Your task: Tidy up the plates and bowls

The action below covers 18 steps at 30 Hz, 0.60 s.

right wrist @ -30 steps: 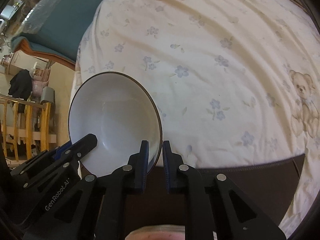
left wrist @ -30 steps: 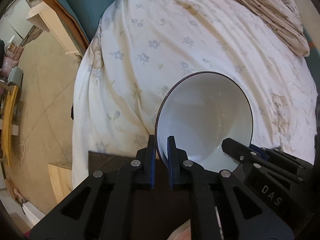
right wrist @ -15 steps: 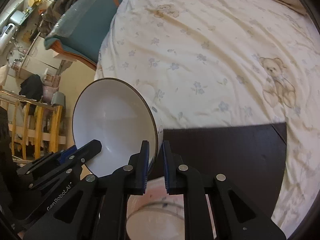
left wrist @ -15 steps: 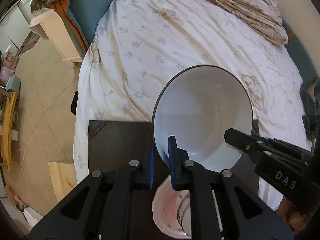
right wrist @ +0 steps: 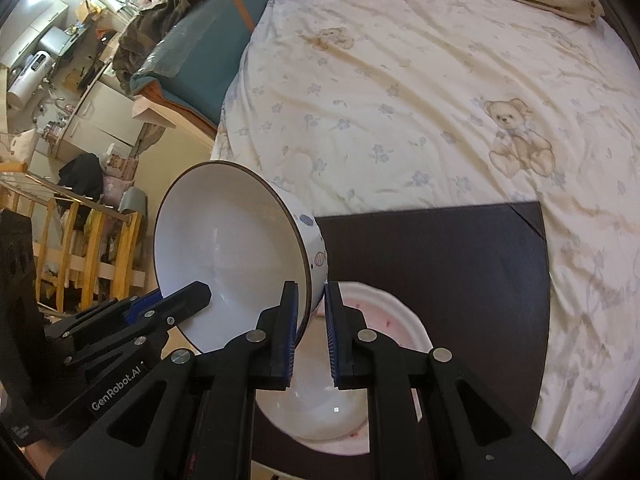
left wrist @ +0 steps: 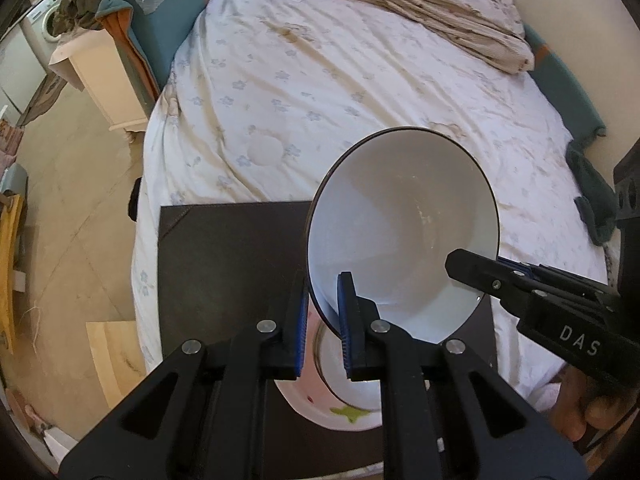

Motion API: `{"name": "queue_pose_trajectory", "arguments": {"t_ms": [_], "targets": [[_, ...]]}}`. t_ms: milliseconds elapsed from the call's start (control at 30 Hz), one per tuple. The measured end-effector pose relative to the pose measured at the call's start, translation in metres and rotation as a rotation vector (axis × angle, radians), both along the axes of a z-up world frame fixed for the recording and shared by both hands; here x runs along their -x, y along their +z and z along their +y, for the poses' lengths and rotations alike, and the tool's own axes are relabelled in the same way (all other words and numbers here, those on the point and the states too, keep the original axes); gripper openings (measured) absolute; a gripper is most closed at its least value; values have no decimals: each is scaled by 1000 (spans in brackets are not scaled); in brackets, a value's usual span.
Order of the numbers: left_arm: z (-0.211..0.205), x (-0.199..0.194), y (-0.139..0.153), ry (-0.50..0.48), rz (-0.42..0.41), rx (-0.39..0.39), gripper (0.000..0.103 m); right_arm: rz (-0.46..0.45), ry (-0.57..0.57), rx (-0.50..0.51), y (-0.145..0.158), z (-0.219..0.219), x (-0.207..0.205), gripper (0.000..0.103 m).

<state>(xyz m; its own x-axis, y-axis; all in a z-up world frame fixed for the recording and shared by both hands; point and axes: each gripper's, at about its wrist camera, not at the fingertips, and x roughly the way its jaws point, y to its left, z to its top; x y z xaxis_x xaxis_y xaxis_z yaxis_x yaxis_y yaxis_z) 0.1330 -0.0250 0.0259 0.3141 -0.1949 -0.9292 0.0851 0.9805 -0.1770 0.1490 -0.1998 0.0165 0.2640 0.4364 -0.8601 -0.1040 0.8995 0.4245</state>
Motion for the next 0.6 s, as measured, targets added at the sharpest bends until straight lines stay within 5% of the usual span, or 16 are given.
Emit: {"name": "queue_pose_trajectory", "arguments": {"t_ms": [433, 600], "targets": [[-3, 42, -12, -40, 2, 69, 11, -33, -5, -59, 0, -26, 61, 15], [-7, 49, -18, -61, -17, 34, 11, -37, 16, -35, -7, -22, 67, 15]]}}
